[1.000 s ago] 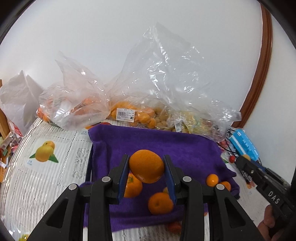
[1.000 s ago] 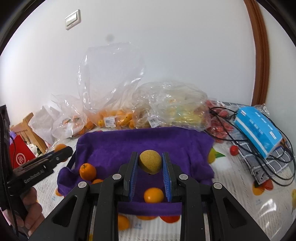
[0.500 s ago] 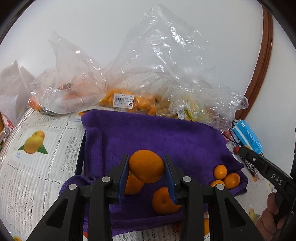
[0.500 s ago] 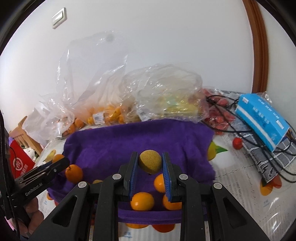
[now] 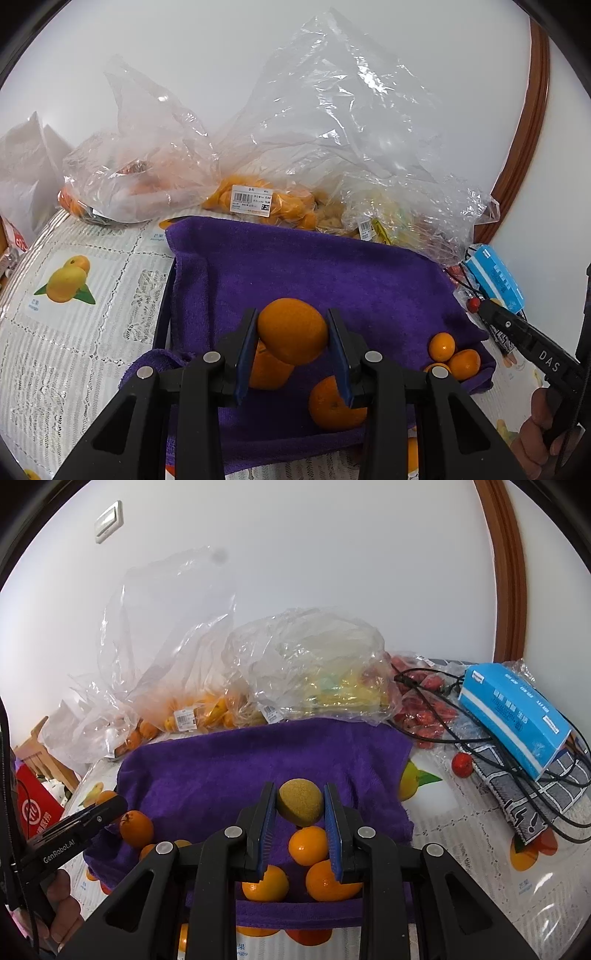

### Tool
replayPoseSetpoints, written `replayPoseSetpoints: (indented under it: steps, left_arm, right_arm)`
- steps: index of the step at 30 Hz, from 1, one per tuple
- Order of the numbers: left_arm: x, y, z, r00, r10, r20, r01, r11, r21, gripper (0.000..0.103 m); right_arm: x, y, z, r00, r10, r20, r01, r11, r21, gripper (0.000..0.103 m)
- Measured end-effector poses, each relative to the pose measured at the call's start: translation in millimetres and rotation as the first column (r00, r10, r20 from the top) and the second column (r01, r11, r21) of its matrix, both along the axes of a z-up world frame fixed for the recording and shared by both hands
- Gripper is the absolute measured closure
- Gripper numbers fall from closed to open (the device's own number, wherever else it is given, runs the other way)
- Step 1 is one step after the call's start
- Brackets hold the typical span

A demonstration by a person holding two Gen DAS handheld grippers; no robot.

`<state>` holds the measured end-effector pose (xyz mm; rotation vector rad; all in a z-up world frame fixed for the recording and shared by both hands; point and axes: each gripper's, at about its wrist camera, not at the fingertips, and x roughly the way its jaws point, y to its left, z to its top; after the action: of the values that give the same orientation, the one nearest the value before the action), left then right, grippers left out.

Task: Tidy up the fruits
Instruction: 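Carry the yellow-brown fruit over the towel with the right gripper while the left carries the orange, then open the right gripper over the towel while the left releases the orange onto it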

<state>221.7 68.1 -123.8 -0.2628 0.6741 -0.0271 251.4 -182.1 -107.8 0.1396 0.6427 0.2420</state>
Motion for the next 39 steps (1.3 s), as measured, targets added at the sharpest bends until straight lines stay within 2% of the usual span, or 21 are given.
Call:
replayPoseSetpoints:
  steps: [18, 39]
  left_arm:
    - [3.3, -1.5, -4.9, 1.0, -0.002, -0.014, 0.002, 1.0, 0.0, 0.069]
    - [3.4, -0.8, -4.4, 1.0, -0.006, -0.016, 0.006, 1.0, -0.002, 0.068]
  right_arm:
    - [1.6, 32.1, -24.5, 0.994, 0.086, -0.074, -0.09, 0.995, -0.051, 0.078]
    - [9.0, 45.3, -40.3, 0.985, 0.094, -0.148, -0.112, 0.986, -0.12, 0.077]
